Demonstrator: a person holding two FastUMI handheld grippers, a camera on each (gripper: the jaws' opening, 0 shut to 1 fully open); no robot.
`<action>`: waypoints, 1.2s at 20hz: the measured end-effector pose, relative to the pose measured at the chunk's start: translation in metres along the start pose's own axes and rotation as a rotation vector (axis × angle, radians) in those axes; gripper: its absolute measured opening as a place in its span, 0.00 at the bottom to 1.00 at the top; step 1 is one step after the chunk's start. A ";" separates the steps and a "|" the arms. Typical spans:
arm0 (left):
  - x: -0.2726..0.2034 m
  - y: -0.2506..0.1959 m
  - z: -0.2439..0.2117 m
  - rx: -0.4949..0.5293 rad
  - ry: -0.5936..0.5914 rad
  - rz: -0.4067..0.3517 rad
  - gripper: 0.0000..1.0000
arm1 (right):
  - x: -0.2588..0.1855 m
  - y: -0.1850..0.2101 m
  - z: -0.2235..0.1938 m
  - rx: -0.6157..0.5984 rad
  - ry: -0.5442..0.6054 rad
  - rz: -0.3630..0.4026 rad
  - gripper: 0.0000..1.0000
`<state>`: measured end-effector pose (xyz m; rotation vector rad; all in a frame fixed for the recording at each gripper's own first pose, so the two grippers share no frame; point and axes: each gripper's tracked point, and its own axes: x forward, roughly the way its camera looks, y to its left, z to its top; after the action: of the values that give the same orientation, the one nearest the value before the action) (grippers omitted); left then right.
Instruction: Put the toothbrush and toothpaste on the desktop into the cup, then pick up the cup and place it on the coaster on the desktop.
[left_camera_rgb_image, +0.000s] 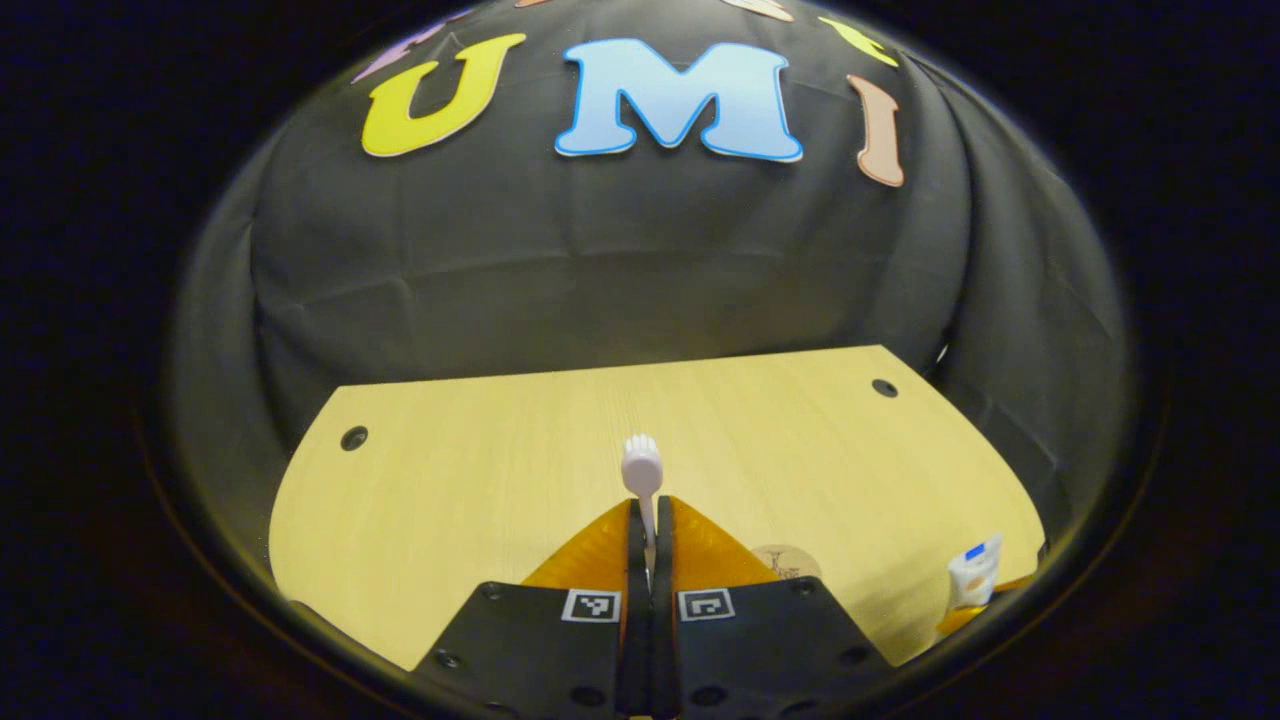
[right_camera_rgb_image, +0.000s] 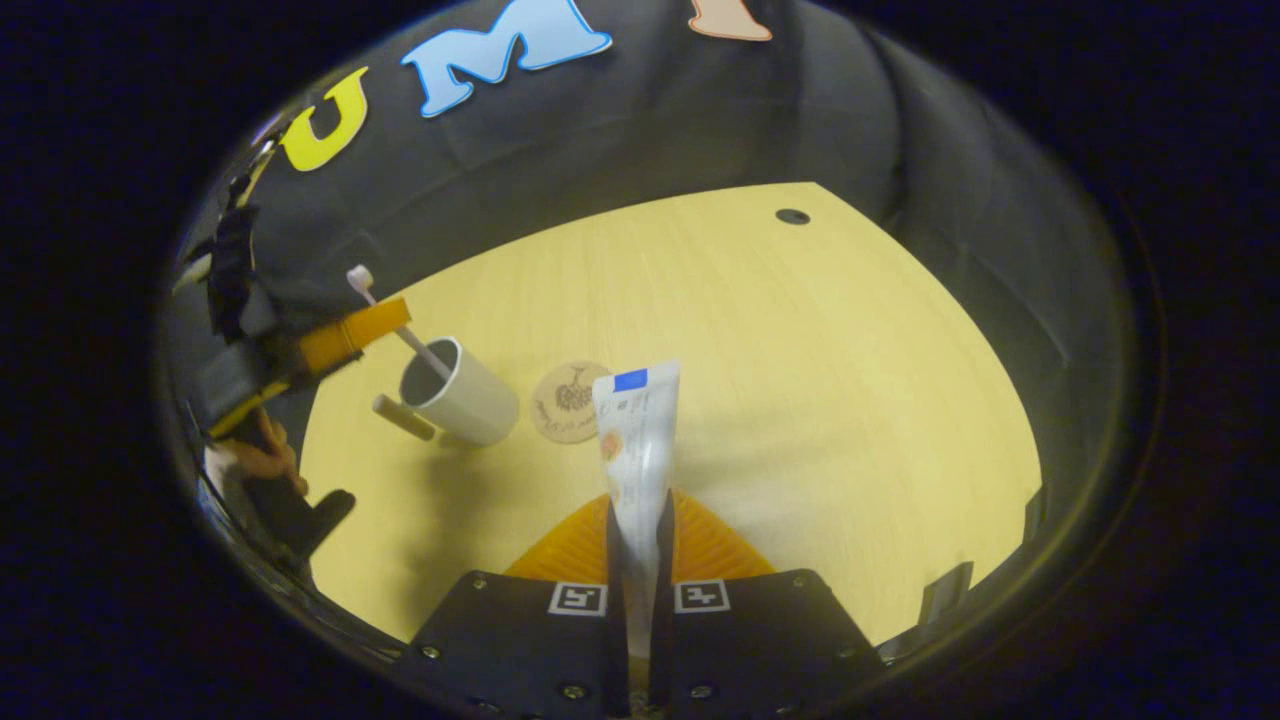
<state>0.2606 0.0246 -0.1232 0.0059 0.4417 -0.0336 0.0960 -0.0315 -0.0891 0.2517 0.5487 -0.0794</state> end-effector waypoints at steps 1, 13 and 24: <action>0.004 -0.002 -0.008 0.008 0.011 -0.002 0.07 | -0.003 0.003 0.007 0.001 -0.014 0.010 0.10; -0.003 0.006 -0.035 -0.010 0.065 -0.022 0.22 | 0.000 0.055 0.075 -0.033 -0.125 0.115 0.10; -0.032 0.017 -0.037 -0.031 0.026 -0.096 0.49 | 0.019 0.107 0.106 -0.072 -0.173 0.170 0.10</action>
<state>0.2165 0.0431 -0.1430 -0.0457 0.4681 -0.1209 0.1811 0.0441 0.0114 0.2183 0.3558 0.0822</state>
